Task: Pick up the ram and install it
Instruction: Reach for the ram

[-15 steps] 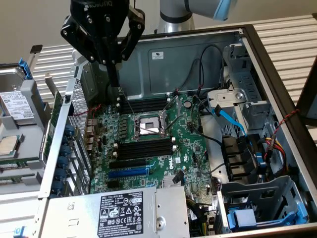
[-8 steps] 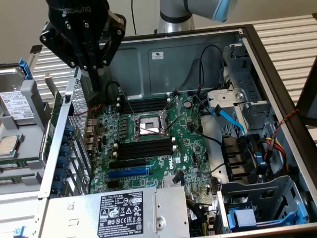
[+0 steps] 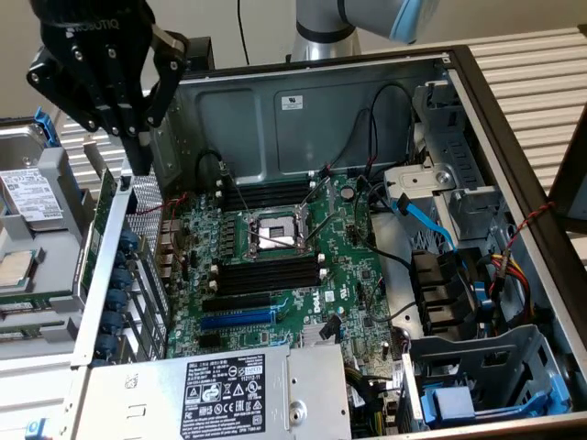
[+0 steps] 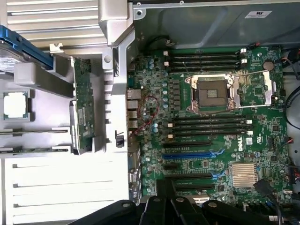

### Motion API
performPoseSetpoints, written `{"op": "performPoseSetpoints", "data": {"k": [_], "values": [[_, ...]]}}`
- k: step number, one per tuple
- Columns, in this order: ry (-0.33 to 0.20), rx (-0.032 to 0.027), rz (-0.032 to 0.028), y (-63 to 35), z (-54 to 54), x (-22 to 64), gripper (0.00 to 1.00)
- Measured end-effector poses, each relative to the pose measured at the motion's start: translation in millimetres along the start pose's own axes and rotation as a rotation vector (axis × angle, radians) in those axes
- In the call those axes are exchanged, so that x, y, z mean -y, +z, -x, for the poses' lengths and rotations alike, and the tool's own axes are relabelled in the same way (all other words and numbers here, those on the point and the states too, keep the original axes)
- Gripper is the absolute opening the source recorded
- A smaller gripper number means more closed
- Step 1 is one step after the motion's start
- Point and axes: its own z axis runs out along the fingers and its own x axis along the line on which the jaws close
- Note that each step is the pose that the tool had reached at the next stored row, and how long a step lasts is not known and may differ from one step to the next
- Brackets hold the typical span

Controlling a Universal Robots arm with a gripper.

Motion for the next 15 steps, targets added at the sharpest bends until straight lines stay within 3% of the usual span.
{"op": "performPoseSetpoints", "data": {"k": [8,15], "values": [[0.0,-0.0099,-0.0051,-0.2,-31.6,2.6,0.11],[0.001,-0.0227,-0.0074,-0.1,-46.6,4.9,0.11]]}}
